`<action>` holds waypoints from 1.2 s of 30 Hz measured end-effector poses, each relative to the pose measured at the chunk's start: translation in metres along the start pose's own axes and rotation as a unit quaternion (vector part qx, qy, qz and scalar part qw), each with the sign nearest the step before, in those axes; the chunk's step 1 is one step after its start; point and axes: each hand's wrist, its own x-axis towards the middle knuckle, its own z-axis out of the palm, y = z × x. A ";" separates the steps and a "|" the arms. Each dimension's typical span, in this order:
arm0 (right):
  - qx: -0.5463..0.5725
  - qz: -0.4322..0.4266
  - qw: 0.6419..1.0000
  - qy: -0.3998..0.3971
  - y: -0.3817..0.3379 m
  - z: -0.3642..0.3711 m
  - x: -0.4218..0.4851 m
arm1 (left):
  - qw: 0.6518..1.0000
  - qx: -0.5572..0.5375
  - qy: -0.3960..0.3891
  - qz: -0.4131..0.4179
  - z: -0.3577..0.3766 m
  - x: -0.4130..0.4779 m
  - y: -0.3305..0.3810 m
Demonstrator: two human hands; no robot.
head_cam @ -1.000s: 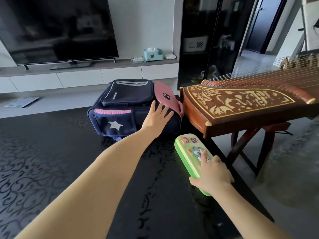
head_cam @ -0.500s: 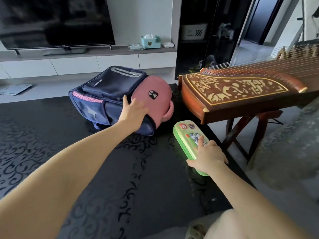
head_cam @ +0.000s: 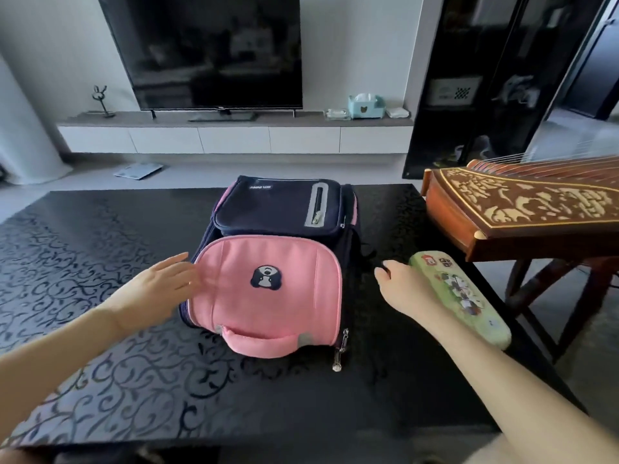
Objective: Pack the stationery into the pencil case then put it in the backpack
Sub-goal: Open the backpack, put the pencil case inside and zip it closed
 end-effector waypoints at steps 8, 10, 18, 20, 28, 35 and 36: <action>0.108 -0.034 0.988 0.109 -0.069 0.017 0.023 | 0.810 -0.322 -0.071 -0.484 0.003 0.025 0.016; 0.057 -0.039 0.992 0.108 -0.073 0.009 0.046 | 0.760 -0.392 -0.062 -0.514 0.005 0.036 0.018; -0.092 -0.180 0.966 0.161 -0.056 0.011 0.079 | 0.700 -0.465 0.057 -0.538 0.016 0.033 0.035; -0.134 -0.239 0.948 0.160 -0.052 0.004 0.076 | 0.703 -0.448 0.068 -0.548 0.016 0.034 0.038; -0.159 -0.311 0.926 0.143 -0.041 0.006 0.071 | 0.725 -0.397 0.067 -0.559 0.015 0.031 0.045; 0.275 -0.088 0.957 0.041 -0.061 0.016 0.054 | 0.723 -0.398 0.061 -0.561 0.013 0.031 0.047; 0.270 -0.086 0.958 0.039 -0.063 0.015 0.054 | 0.724 -0.397 0.060 -0.561 0.012 0.030 0.047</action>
